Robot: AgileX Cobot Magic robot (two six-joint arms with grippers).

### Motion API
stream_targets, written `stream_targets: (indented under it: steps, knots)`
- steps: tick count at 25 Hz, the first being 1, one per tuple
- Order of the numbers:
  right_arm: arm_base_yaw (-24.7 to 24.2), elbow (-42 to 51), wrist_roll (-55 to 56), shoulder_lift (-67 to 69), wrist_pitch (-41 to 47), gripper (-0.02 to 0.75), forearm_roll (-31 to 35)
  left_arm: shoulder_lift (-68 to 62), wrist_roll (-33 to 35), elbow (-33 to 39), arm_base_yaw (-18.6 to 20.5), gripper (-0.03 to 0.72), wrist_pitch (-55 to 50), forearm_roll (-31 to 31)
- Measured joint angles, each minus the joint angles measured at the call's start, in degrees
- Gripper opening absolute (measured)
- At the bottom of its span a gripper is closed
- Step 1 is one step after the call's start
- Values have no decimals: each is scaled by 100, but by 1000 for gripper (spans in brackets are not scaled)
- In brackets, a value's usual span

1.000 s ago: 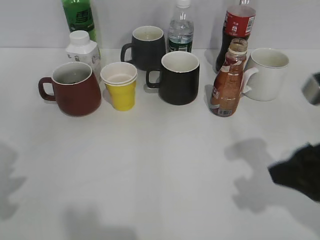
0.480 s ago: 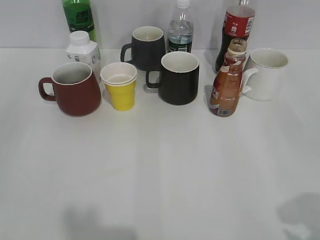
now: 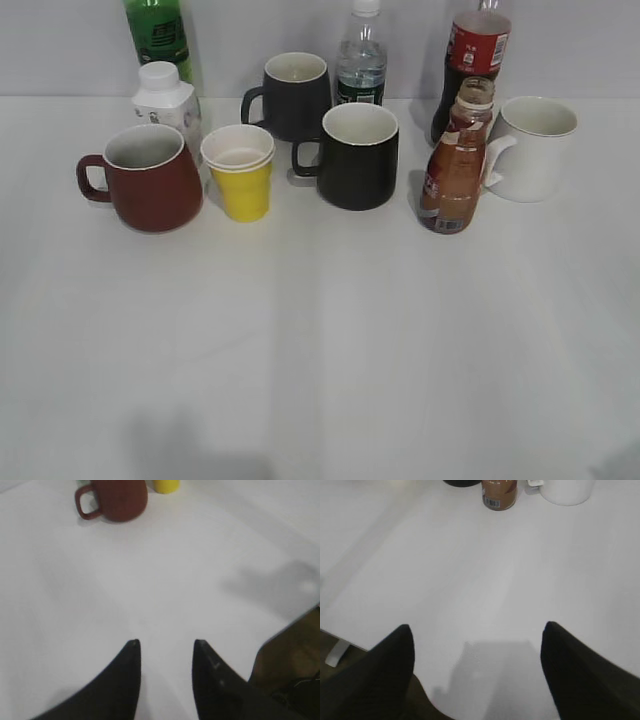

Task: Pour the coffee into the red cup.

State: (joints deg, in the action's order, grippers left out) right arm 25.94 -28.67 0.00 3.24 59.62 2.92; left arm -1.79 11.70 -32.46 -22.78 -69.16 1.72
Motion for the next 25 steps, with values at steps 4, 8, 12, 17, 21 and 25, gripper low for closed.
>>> stream_targets:
  steps: [4, 8, 12, 17, 21, 25]
  knots:
    - [0, 0, -358, 0, 0, 591, -171, 0, 0, 125, 0, 271, 462, 102]
    - [0, 0, -453, 0, 0, 591, -228, -50, -84, 244, 0, 271, 679, 148]
    - [0, 0, -474, 0, 6, 591, -241, -83, -129, 245, 0, 271, 733, 163]
    - [0, 0, -477, 0, 6, 590, -241, -83, -129, 245, 0, 269, 740, 163]
    - [0, 0, -477, 0, 1, 589, -241, -83, -129, 245, 0, 267, 743, 163]
    - [0, 0, -481, 0, 1, 589, -241, -83, -129, 245, 0, 265, 743, 163]
